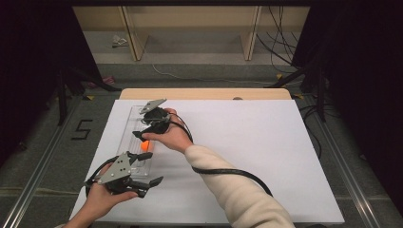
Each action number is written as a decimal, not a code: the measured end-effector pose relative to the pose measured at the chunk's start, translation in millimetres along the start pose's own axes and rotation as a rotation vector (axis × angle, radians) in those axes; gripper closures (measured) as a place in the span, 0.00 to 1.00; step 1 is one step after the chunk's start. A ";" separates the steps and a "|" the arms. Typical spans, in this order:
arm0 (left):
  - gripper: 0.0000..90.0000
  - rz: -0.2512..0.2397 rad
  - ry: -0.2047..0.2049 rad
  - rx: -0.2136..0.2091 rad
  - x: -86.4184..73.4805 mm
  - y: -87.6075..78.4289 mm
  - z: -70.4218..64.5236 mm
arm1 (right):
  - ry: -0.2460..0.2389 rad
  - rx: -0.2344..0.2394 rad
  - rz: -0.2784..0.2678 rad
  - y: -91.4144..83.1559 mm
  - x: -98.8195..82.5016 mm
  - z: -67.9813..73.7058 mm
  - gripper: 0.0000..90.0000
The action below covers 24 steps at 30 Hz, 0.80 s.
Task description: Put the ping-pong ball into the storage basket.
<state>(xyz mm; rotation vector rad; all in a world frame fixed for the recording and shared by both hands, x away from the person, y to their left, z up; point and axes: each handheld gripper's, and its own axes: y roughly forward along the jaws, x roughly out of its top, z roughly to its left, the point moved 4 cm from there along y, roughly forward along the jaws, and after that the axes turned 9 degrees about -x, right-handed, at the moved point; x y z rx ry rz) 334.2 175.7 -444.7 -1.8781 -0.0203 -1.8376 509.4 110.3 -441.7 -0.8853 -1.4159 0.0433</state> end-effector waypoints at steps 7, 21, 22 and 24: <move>0.19 -0.001 0.000 0.001 0.0 0.1 -0.1 | 0.007 -0.023 -0.003 -10.1 -2.2 -5.1 0.18; 0.19 0.000 0.001 0.002 -0.1 0.1 0.1 | 0.037 -0.052 -0.001 -29.5 -21.3 -22.1 0.18; 0.19 0.000 -0.001 0.003 -0.1 0.1 -0.1 | 0.038 -0.054 0.000 -31.1 -22.4 -23.4 0.18; 0.19 0.000 -0.001 0.002 -0.1 0.1 0.0 | 0.045 -0.059 -0.003 -34.6 -24.3 -25.7 0.18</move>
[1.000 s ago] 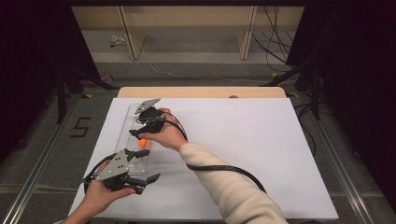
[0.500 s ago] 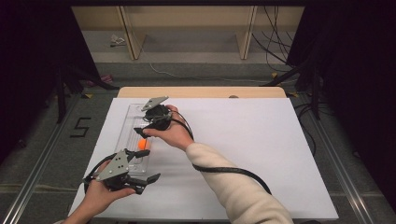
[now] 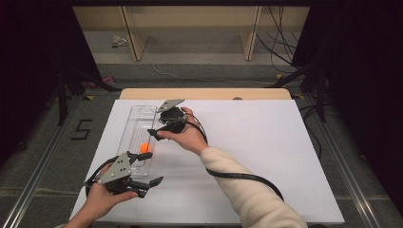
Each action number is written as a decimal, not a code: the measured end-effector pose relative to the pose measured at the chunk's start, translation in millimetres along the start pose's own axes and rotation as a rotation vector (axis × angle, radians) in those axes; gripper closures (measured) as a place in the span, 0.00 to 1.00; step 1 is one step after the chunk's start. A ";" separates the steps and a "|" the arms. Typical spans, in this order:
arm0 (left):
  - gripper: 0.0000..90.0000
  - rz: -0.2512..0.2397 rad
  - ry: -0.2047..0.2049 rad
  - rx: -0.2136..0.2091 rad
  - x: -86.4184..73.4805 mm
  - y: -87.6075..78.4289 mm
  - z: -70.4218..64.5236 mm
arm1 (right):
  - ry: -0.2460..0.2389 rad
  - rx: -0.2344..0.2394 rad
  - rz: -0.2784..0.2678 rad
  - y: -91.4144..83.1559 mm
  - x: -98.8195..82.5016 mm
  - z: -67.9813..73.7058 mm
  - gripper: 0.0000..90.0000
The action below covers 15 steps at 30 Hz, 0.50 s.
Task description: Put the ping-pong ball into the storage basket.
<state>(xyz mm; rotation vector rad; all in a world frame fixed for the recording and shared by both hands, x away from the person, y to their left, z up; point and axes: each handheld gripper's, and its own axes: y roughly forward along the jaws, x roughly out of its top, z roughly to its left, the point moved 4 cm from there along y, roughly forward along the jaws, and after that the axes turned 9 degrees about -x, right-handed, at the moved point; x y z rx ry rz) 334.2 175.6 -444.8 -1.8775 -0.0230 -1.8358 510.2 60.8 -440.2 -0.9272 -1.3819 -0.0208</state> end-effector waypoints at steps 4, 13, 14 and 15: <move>0.19 0.000 0.000 0.000 0.0 0.1 -0.2 | 0.002 -0.006 0.004 -6.5 -3.9 -4.0 0.18; 0.19 0.001 -0.002 -0.001 -0.1 -0.1 0.1 | 0.010 -0.016 0.005 -18.7 -12.1 -10.3 0.18; 0.19 0.001 -0.002 -0.001 -0.1 -0.1 0.2 | 0.009 -0.016 0.008 -20.4 -13.2 -10.9 0.18; 0.19 0.001 -0.002 -0.001 -0.2 -0.1 0.2 | 0.009 -0.016 0.007 -21.9 -14.2 -11.5 0.18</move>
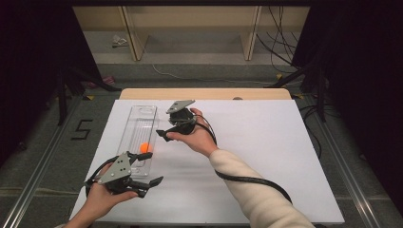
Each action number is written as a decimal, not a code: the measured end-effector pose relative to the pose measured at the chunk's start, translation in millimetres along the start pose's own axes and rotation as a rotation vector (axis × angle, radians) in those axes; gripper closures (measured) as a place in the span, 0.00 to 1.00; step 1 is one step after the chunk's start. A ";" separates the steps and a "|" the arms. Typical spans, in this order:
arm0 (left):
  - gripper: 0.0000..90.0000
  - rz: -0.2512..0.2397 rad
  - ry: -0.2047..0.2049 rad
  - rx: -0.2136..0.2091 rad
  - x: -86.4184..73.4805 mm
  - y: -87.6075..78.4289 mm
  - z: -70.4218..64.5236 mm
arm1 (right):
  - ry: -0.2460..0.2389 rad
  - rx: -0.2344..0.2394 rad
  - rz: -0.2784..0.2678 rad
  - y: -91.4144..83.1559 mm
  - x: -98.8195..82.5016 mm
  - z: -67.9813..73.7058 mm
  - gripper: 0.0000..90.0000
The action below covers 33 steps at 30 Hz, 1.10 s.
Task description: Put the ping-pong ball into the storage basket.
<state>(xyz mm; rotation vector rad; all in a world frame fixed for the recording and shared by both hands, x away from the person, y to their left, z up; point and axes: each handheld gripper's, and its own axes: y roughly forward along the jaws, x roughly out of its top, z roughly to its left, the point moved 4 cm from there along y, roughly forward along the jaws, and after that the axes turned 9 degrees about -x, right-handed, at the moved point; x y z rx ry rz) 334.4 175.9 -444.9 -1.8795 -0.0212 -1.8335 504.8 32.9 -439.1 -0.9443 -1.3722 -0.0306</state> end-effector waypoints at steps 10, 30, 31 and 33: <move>0.19 0.001 0.001 0.002 -0.1 0.2 0.1 | 0.017 -0.018 0.000 -18.3 -13.9 -11.2 0.18; 0.19 -0.001 -0.002 0.005 -0.3 0.4 0.3 | 0.064 -0.059 0.010 -51.4 -43.5 -33.1 0.18; 0.19 0.000 -0.002 0.005 -0.3 0.4 0.3 | 0.065 -0.062 0.013 -52.5 -45.1 -33.7 0.18; 0.19 0.000 -0.002 0.006 -0.3 0.2 0.4 | 0.066 -0.065 0.015 -54.6 -48.0 -34.9 0.18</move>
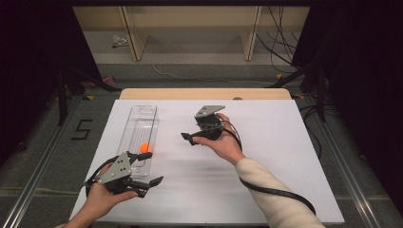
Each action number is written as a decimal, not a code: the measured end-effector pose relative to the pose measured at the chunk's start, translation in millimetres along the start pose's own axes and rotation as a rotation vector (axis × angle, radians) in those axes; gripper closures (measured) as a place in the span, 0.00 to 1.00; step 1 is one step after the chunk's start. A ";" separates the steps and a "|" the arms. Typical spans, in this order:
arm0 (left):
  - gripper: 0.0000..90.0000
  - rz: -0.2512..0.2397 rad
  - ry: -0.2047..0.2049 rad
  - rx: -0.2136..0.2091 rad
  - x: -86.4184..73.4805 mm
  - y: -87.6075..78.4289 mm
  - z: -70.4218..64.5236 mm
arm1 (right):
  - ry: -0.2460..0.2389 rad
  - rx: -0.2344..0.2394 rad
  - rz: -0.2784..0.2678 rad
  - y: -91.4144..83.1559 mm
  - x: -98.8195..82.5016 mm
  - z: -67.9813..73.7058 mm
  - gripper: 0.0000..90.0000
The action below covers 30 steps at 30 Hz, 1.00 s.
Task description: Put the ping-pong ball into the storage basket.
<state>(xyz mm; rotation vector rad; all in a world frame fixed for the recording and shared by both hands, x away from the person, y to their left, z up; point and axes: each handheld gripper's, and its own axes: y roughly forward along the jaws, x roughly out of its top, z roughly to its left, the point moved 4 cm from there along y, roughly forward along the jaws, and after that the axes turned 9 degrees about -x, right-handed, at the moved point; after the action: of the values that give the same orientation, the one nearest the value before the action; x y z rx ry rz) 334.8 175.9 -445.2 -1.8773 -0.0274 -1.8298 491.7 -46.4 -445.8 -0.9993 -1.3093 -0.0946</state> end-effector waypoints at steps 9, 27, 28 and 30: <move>0.19 0.001 -0.001 0.000 -0.1 -0.2 0.3 | 0.012 -0.009 0.001 -7.8 -8.2 -5.2 0.18; 0.19 0.000 -0.003 0.001 -0.2 0.2 0.3 | 0.032 -0.036 -0.002 -27.7 -21.7 -17.9 0.18; 0.19 0.000 -0.003 0.002 -0.2 0.1 0.4 | 0.031 -0.037 -0.003 -29.1 -22.1 -18.9 0.18; 0.19 0.000 -0.003 0.002 -0.2 0.1 0.4 | 0.035 -0.042 -0.005 -31.8 -23.2 -20.5 0.18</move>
<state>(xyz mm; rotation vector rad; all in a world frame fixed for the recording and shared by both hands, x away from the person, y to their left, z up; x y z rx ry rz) 335.2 176.0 -445.4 -1.8791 -0.0303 -1.8262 481.5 -89.6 -445.8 -1.0264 -1.2825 -0.1430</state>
